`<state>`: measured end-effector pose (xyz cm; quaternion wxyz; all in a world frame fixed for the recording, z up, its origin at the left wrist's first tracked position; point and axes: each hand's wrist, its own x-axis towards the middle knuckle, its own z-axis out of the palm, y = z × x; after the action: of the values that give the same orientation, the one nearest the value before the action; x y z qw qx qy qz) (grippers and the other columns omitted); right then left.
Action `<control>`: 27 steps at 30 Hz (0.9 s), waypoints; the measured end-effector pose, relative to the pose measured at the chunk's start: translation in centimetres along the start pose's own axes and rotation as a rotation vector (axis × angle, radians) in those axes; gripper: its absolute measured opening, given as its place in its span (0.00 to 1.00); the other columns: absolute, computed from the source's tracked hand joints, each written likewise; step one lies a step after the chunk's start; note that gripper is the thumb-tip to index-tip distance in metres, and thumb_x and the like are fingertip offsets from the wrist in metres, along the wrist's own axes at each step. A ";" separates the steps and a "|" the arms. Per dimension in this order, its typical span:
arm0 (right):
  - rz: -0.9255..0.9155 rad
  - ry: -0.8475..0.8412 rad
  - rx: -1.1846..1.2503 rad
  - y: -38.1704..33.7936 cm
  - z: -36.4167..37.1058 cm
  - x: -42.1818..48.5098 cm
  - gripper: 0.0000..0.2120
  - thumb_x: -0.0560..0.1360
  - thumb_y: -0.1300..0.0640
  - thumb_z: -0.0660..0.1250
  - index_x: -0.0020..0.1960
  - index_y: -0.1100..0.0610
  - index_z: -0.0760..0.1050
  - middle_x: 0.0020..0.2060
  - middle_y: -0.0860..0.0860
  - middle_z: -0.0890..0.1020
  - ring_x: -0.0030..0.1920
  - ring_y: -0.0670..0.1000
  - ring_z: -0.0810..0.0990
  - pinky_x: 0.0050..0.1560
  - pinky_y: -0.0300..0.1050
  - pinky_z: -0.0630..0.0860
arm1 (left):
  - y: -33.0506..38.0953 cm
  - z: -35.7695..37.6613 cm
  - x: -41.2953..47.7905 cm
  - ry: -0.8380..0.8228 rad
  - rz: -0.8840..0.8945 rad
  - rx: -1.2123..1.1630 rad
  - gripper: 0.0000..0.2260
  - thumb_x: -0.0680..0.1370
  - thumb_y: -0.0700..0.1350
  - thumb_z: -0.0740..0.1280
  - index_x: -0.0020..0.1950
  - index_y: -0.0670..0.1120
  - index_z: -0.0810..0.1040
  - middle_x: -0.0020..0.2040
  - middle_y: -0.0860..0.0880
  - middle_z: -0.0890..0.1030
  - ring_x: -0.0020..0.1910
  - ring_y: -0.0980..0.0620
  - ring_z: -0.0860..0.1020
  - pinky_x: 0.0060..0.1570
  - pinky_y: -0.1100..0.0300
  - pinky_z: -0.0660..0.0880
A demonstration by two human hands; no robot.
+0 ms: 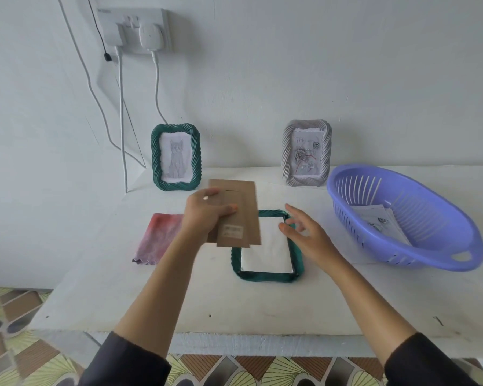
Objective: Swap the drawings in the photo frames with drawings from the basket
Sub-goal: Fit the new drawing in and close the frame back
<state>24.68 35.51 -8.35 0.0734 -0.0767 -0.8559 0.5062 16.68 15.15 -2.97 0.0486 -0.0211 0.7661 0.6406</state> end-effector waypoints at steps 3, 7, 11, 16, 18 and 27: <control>0.043 -0.040 0.185 -0.7 0.0 0.3 0.21 0.75 0.54 0.65 0.68 0.53 0.68 0.41 0.46 0.81 0.39 0.39 0.79 0.47 0.32 0.73 | -0.2 2.8 -1.2 -0.160 -0.088 -0.009 0.27 0.65 0.38 0.77 0.61 0.47 0.74 0.55 0.43 0.79 0.43 0.47 0.80 0.33 0.57 0.79; 0.109 -0.014 0.135 0.2 0.1 0.5 0.19 0.74 0.62 0.65 0.65 0.57 0.71 0.30 0.46 0.81 0.25 0.36 0.75 0.34 0.28 0.72 | -2.3 5.1 -1.1 -0.157 -0.116 0.140 0.29 0.65 0.42 0.77 0.63 0.44 0.72 0.59 0.42 0.77 0.51 0.44 0.79 0.48 0.51 0.79; 0.169 -0.004 0.070 0.6 0.3 0.6 0.17 0.74 0.63 0.65 0.62 0.56 0.75 0.29 0.47 0.80 0.26 0.38 0.75 0.30 0.30 0.69 | -3.7 6.1 -0.9 -0.134 -0.053 0.395 0.29 0.67 0.49 0.76 0.64 0.42 0.72 0.61 0.45 0.76 0.57 0.47 0.76 0.51 0.60 0.73; 0.192 0.005 0.012 0.7 0.7 1.2 0.14 0.73 0.62 0.64 0.57 0.54 0.79 0.41 0.58 0.84 0.40 0.53 0.80 0.43 0.46 0.74 | -3.9 6.5 -0.3 -0.152 -0.027 0.460 0.28 0.68 0.50 0.75 0.63 0.40 0.72 0.60 0.44 0.76 0.57 0.46 0.76 0.52 0.58 0.72; 0.200 0.019 0.001 0.8 0.8 1.3 0.13 0.72 0.62 0.64 0.54 0.54 0.80 0.43 0.56 0.85 0.44 0.56 0.81 0.47 0.50 0.77 | -3.8 6.6 0.0 -0.172 -0.030 0.480 0.26 0.68 0.51 0.75 0.61 0.41 0.74 0.56 0.45 0.77 0.55 0.46 0.76 0.53 0.56 0.73; 0.241 0.051 -0.026 1.2 1.1 1.6 0.10 0.70 0.62 0.63 0.44 0.54 0.83 0.42 0.58 0.85 0.37 0.53 0.77 0.39 0.44 0.70 | -4.9 6.9 0.8 -0.202 -0.006 0.531 0.23 0.68 0.52 0.74 0.59 0.42 0.76 0.54 0.48 0.77 0.57 0.47 0.75 0.54 0.57 0.71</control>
<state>22.97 35.40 -9.83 0.0330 -0.1929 -0.8447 0.4983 16.68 21.07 -9.06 0.1302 0.0540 0.8982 0.4164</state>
